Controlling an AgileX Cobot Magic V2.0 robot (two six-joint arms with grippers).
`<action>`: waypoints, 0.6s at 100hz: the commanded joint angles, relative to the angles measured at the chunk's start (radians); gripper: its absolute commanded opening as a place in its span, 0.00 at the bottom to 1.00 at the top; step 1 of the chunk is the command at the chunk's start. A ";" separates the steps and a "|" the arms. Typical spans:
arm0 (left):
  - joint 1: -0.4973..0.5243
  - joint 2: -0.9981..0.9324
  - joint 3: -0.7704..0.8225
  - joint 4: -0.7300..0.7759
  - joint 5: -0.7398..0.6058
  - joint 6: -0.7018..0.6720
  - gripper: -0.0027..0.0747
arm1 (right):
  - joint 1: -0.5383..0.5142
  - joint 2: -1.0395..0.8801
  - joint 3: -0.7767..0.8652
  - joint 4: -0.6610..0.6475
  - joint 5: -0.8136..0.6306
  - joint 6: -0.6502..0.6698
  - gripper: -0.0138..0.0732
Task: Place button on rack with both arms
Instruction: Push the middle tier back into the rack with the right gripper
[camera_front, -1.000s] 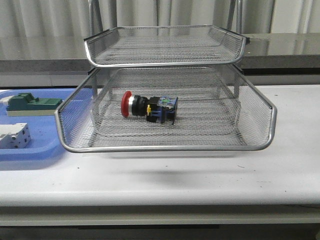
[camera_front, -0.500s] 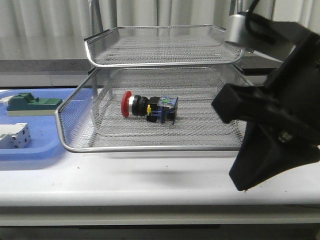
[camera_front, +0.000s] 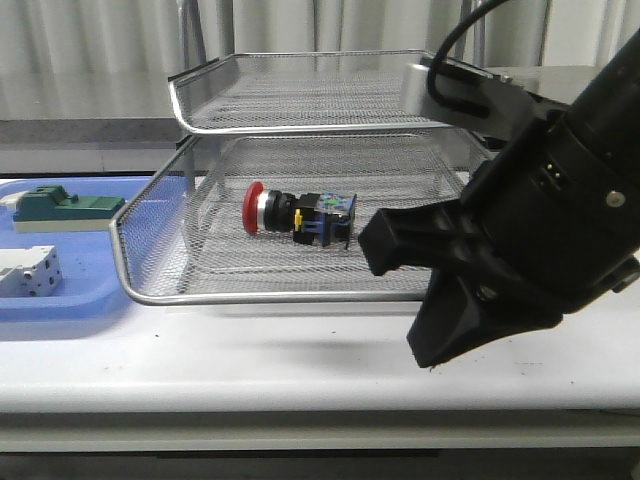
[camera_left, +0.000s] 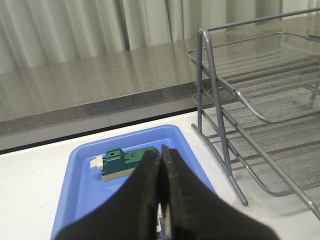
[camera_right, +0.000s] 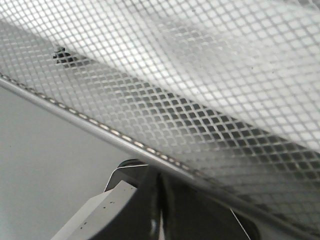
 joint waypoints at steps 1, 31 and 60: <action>0.003 0.006 -0.026 -0.010 -0.066 -0.010 0.01 | 0.005 -0.023 -0.027 0.016 -0.107 -0.012 0.09; 0.003 0.006 -0.026 -0.010 -0.066 -0.010 0.01 | 0.004 0.019 -0.055 -0.013 -0.199 -0.012 0.09; 0.003 0.006 -0.026 -0.010 -0.066 -0.010 0.01 | -0.020 0.163 -0.224 -0.083 -0.183 -0.012 0.09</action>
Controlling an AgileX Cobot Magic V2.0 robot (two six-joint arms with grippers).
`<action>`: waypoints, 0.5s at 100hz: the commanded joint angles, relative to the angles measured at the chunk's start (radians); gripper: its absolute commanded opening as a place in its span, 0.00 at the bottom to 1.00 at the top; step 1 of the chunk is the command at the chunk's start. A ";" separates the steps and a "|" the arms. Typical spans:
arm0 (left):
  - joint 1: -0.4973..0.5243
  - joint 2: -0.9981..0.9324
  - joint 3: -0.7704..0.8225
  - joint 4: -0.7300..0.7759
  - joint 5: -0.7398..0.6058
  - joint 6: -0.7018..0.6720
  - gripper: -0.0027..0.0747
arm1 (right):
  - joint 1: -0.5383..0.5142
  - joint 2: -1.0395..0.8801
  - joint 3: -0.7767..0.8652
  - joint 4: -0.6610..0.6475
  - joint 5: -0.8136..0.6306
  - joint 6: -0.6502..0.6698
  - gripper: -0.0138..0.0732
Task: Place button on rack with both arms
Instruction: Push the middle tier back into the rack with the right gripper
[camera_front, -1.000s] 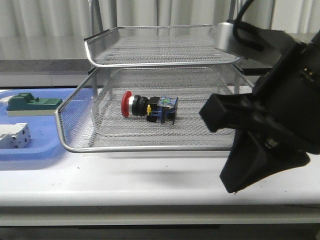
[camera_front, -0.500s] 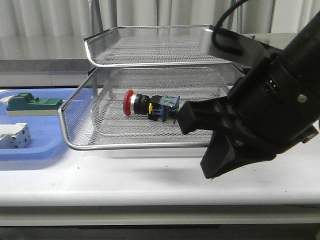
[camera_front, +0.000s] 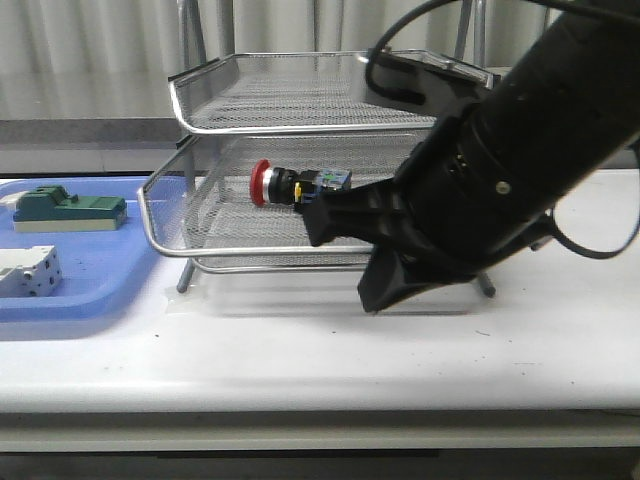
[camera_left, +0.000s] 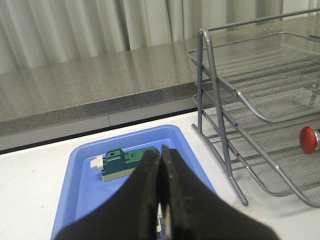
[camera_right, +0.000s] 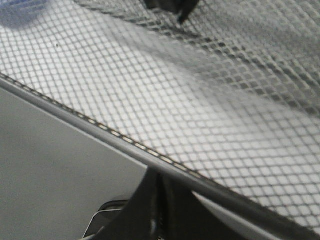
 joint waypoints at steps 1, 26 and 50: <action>0.003 0.006 -0.026 -0.010 -0.066 -0.010 0.01 | -0.028 0.004 -0.088 -0.022 -0.048 -0.012 0.09; 0.003 0.006 -0.026 -0.010 -0.066 -0.010 0.01 | -0.112 0.051 -0.225 -0.050 0.057 -0.012 0.09; 0.003 0.006 -0.026 -0.010 -0.066 -0.010 0.01 | -0.138 0.051 -0.252 -0.054 0.115 -0.012 0.09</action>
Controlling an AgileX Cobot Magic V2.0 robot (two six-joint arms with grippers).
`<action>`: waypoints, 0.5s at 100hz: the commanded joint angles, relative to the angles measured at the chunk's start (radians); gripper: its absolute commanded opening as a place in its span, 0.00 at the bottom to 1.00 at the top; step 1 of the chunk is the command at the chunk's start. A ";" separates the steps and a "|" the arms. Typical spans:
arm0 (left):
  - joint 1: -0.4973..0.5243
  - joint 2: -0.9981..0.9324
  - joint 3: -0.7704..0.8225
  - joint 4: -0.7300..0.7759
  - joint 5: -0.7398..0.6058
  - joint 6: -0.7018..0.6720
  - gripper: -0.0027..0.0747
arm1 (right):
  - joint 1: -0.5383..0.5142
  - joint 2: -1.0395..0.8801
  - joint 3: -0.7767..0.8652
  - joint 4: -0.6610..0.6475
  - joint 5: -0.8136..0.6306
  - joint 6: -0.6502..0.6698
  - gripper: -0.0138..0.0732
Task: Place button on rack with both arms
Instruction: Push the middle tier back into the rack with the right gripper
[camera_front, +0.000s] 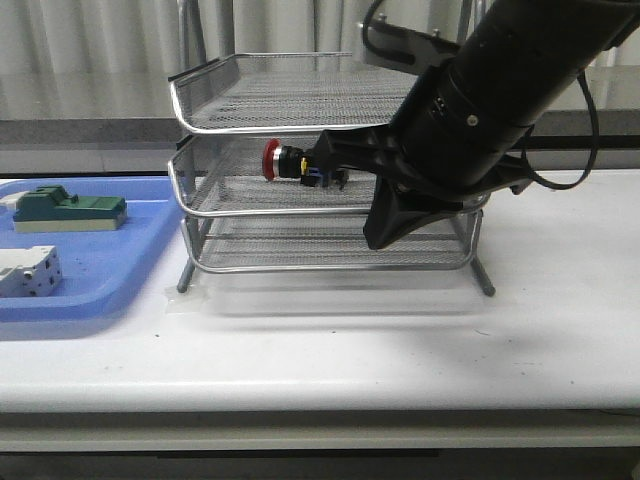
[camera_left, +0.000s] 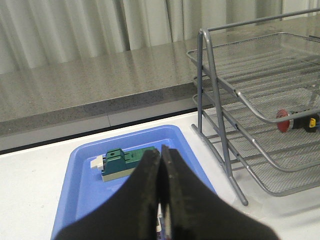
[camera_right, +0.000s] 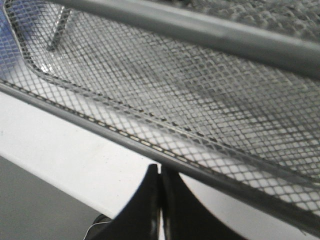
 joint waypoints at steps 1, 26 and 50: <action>0.003 0.006 -0.026 -0.010 -0.066 -0.010 0.01 | -0.013 -0.043 -0.040 -0.008 -0.041 -0.011 0.09; 0.003 0.006 -0.026 -0.010 -0.066 -0.010 0.01 | -0.001 -0.091 -0.040 -0.007 0.027 -0.011 0.09; 0.003 0.006 -0.026 -0.010 -0.066 -0.010 0.01 | -0.001 -0.204 -0.038 -0.075 0.111 -0.010 0.09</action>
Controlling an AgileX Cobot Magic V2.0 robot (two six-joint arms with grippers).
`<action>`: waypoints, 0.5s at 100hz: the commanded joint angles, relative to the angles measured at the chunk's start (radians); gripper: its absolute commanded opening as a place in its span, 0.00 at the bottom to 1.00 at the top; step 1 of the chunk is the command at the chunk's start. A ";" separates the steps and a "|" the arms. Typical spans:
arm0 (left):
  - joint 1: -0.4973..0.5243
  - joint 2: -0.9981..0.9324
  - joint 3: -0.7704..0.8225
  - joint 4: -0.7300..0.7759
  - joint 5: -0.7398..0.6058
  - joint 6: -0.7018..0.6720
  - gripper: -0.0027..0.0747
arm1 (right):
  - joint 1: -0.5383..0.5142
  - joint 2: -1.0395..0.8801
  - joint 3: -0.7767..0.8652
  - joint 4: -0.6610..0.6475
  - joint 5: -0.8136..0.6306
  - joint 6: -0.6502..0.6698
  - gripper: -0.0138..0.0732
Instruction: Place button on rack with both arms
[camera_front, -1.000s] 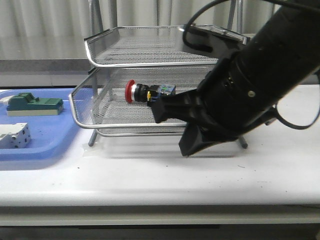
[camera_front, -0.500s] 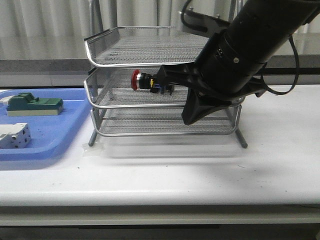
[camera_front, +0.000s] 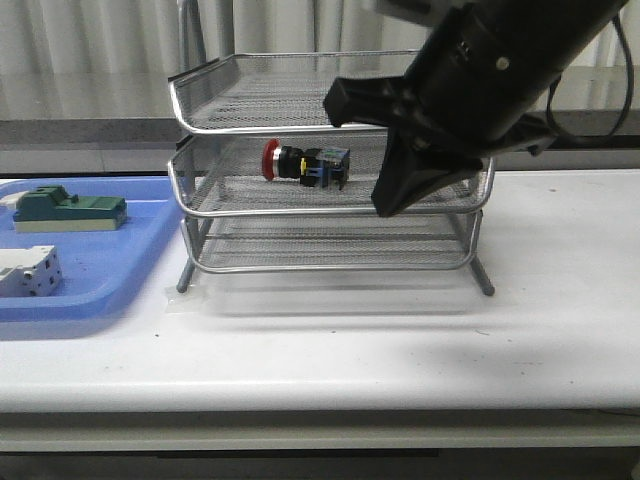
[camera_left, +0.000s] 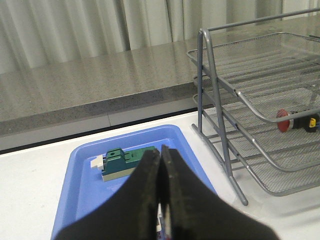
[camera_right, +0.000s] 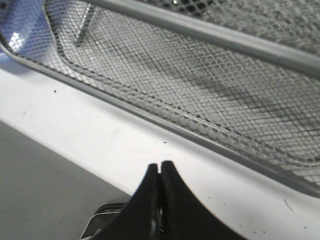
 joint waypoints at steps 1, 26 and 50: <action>0.003 0.006 -0.028 -0.010 -0.066 -0.010 0.01 | -0.001 -0.094 -0.032 -0.040 -0.001 -0.010 0.09; 0.003 0.006 -0.028 -0.010 -0.066 -0.010 0.01 | -0.003 -0.258 0.003 -0.249 0.032 0.126 0.09; 0.003 0.006 -0.028 -0.010 -0.066 -0.010 0.01 | -0.003 -0.441 0.078 -0.569 0.128 0.394 0.09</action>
